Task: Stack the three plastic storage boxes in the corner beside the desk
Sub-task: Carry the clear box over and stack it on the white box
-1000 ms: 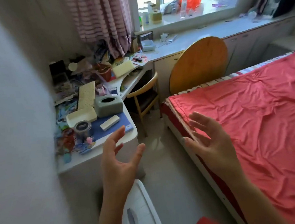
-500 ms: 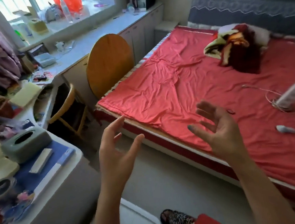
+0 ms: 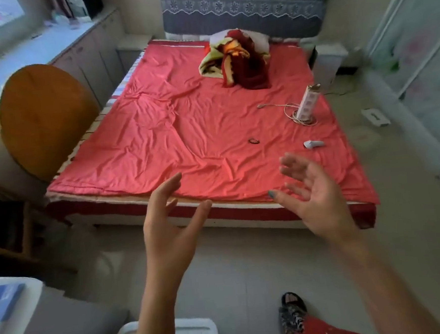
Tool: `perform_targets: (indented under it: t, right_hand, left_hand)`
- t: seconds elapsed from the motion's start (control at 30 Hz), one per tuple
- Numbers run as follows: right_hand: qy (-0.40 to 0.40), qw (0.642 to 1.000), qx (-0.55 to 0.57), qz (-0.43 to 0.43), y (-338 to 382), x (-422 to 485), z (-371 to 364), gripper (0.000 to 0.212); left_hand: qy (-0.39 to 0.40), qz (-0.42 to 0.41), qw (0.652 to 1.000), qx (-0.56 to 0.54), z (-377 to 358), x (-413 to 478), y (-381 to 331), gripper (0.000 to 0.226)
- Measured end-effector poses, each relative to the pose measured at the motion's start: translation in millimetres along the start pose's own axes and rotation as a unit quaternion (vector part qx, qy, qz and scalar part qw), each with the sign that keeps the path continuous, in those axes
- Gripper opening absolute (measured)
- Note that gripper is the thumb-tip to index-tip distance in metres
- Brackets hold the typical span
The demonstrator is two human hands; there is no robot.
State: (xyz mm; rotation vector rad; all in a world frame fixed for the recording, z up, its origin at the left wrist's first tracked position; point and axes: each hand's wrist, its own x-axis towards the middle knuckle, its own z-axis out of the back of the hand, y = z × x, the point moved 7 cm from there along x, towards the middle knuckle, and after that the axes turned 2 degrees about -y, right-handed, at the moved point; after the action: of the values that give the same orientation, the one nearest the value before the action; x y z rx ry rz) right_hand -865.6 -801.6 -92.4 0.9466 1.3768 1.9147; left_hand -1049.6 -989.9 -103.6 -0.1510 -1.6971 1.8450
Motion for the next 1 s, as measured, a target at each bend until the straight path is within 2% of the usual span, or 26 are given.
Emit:
perform_targets:
  t: [0.43, 1.0]
  right_hand:
    - [-0.084, 0.996, 0.001, -0.004, -11.9, -26.9, 73.0, 0.066]
    - [-0.150, 0.988, 0.031, -0.009, -40.7, -52.8, 208.9, 0.062]
  left_hand:
    - [0.077, -0.025, 0.996, -0.042, -68.3, -14.5, -24.1, 0.062]
    - [0.136, -0.043, 0.990, -0.009, -185.0, -59.1, -68.0, 0.062]
